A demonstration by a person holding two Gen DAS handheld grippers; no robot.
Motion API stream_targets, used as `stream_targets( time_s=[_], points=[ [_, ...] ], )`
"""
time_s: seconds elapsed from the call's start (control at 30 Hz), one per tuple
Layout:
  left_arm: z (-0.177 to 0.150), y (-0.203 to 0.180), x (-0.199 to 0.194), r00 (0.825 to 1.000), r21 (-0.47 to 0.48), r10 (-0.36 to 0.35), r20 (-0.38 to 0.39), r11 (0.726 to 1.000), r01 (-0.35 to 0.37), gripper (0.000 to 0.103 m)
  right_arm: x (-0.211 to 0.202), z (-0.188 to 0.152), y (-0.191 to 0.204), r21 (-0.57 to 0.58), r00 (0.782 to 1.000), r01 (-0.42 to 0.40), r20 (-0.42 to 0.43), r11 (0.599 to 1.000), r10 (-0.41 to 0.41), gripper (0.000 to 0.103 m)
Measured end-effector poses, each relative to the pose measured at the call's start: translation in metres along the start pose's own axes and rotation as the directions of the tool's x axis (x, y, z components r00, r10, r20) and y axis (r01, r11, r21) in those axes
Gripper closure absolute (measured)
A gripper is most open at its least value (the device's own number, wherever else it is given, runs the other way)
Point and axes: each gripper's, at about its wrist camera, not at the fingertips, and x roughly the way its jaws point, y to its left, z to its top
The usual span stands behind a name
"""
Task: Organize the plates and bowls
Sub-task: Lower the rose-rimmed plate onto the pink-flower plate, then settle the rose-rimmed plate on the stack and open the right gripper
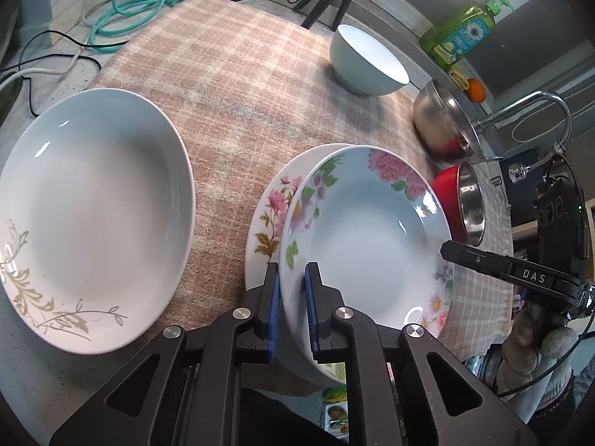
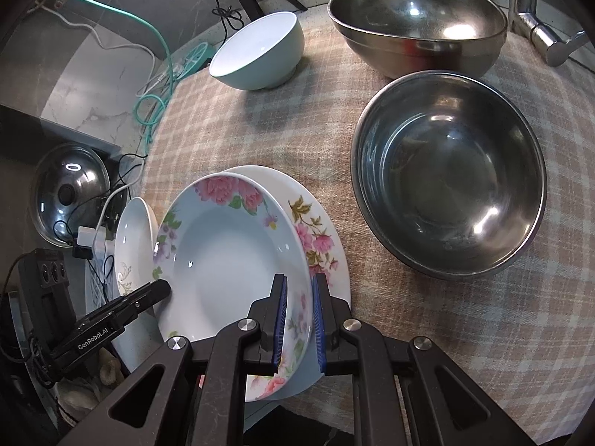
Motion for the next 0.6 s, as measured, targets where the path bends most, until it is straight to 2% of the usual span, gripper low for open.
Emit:
stream_targets(
  time_s=[0.6],
  points=[
    [0.002,-0.002,0.006,0.999,0.012,0.033,-0.007,0.999,-0.033,0.092,0.011,0.0,-0.001,-0.012,1.0,0.0,-0.025,1.0,0.0,0.09]
  ],
)
